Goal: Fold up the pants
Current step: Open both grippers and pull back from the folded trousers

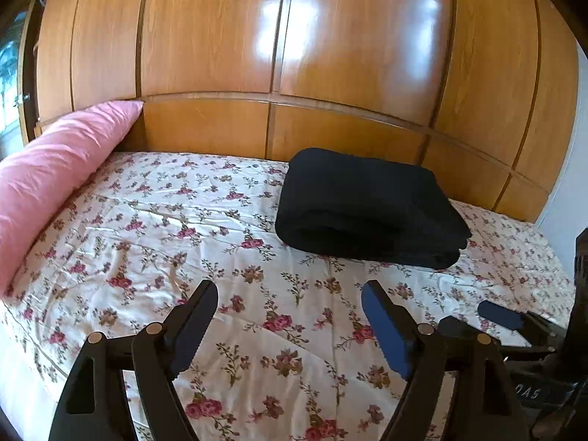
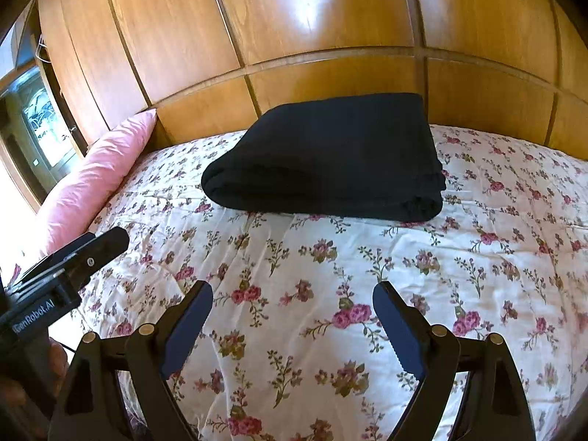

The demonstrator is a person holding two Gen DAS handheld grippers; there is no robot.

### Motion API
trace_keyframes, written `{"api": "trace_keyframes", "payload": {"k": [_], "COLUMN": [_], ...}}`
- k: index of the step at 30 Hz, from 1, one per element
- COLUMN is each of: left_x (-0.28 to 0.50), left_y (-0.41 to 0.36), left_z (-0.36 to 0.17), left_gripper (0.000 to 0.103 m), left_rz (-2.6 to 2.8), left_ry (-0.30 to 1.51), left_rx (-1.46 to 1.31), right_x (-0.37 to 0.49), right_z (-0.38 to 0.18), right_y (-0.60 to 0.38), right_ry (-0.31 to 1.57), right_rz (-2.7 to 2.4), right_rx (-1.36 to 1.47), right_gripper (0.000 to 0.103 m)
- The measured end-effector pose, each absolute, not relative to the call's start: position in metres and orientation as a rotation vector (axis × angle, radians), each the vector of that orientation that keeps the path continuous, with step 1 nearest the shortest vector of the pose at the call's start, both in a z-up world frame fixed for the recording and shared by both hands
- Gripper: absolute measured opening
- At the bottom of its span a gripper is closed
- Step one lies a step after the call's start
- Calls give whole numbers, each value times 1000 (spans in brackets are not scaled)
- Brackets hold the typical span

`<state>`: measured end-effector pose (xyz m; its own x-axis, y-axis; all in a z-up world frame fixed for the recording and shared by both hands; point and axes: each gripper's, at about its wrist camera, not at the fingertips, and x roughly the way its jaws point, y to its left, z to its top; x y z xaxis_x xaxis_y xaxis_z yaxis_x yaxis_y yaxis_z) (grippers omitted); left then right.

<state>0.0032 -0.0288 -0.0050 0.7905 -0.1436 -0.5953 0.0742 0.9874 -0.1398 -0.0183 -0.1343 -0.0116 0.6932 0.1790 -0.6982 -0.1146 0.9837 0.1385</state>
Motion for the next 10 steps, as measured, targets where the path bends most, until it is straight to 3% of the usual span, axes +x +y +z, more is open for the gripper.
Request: {"api": "trace_keyframes", "payload": {"k": [10], "left_x": [0], "left_y": [-24], "left_z": [-5], "left_gripper": [80], "left_rz": [-87], "left_ry": [609], "left_rx": [-114], "right_x": [-20], "right_z": [-18], "right_y": [-141], "right_ry": [810], "right_rz": [139], "right_rx": [97], "right_gripper": [89]}}
